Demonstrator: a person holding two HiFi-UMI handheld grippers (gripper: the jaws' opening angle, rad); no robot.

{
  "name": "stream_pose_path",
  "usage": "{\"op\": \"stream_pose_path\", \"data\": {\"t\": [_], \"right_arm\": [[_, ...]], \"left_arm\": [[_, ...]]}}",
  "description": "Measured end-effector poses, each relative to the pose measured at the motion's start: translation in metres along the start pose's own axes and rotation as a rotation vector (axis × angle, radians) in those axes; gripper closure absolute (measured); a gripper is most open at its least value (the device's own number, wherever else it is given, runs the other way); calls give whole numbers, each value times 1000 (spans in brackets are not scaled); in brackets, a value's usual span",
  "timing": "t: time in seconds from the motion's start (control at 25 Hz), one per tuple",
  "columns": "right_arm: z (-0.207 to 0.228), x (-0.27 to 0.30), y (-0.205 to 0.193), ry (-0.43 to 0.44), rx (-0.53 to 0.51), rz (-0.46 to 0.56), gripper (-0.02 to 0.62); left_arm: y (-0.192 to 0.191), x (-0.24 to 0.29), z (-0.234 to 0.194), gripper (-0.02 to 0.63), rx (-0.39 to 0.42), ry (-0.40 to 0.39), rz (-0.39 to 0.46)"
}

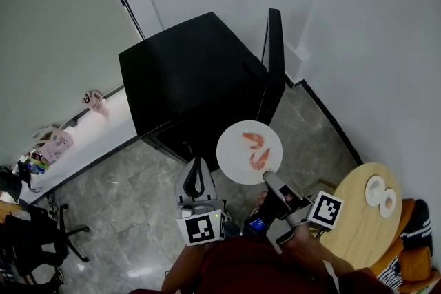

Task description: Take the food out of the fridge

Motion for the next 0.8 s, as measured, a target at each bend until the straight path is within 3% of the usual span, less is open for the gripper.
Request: {"op": "stream_pose_path", "data": {"t": [0.36,0.8], "right_arm": [[11,-16,2,-15,3,40,565],[9,-16,-4,1,3,34,565]], "left_arm": [[-3,-6,8,594,8,-43,4],[-4,-6,4,594,8,-43,-2]]}}
Point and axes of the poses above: the fingertips, and each gripper's own axes: x forward along the fingers, z to its right, y out of its top, the point moved 1 cm from there along -x, backward along the fingers, and after that the axes turned 5 degrees about y, right-handed, at the moved point
